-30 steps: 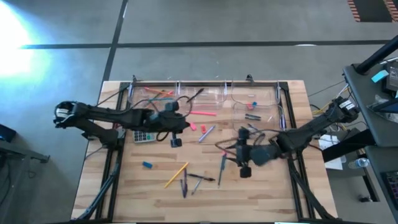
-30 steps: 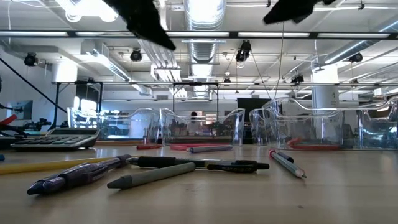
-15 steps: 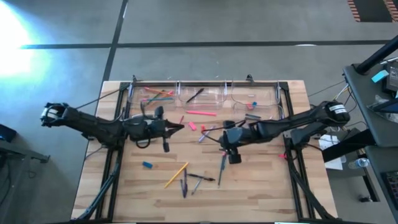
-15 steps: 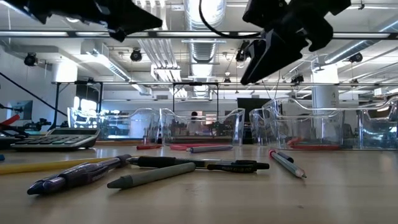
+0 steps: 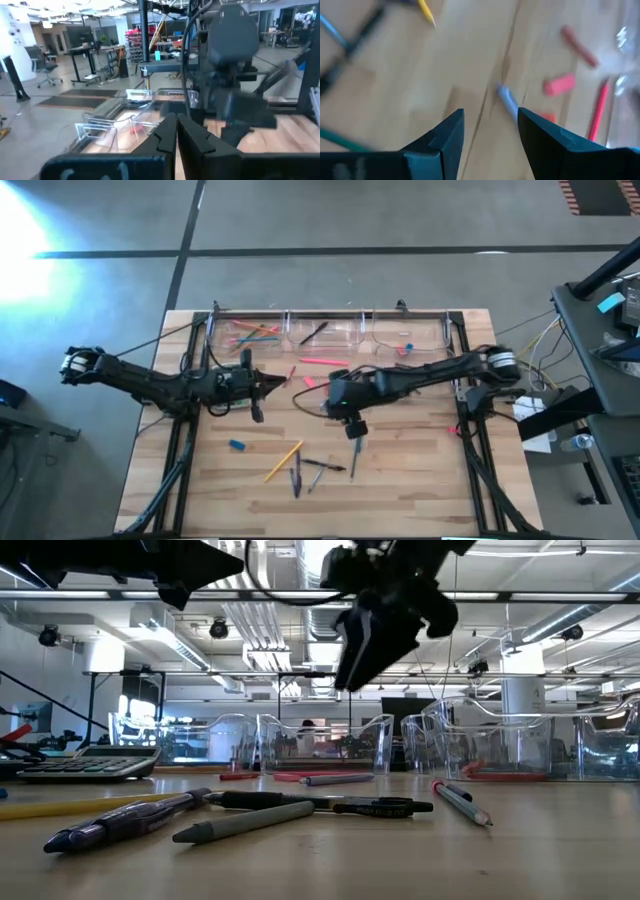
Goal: Sort crayons/erasers/pens/pencils in bins
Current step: Put the light blue pen into the top middle transparent bin
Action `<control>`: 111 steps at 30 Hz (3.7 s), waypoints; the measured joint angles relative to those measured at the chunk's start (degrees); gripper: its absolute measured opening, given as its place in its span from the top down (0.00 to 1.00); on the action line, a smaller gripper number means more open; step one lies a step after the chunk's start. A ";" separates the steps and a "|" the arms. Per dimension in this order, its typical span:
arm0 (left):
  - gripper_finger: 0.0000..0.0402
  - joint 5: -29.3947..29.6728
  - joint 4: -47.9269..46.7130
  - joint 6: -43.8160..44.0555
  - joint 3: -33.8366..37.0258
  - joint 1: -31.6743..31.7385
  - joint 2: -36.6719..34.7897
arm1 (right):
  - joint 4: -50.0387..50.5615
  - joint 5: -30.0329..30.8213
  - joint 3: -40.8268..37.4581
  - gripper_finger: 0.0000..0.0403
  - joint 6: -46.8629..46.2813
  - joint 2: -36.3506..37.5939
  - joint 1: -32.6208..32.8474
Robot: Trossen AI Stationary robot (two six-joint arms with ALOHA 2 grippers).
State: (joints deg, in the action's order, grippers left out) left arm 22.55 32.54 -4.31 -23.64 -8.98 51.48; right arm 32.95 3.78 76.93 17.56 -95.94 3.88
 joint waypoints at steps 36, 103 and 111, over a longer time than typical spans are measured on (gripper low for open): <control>1.00 -1.56 -3.60 0.97 0.27 -0.93 0.22 | -0.72 -12.79 6.88 0.56 12.56 -18.78 -10.19; 1.00 -1.23 -4.90 -1.04 0.12 -1.46 -1.40 | 3.33 -15.94 9.32 0.65 5.53 -21.13 -14.26; 1.00 -1.23 -4.81 -1.06 0.14 -1.46 -1.40 | 4.69 -12.00 9.37 0.72 5.97 -25.43 -13.85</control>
State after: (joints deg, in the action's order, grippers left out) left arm 21.32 27.73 -5.37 -23.51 -10.44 50.09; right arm 37.64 -8.22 86.30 23.53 -121.37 -9.98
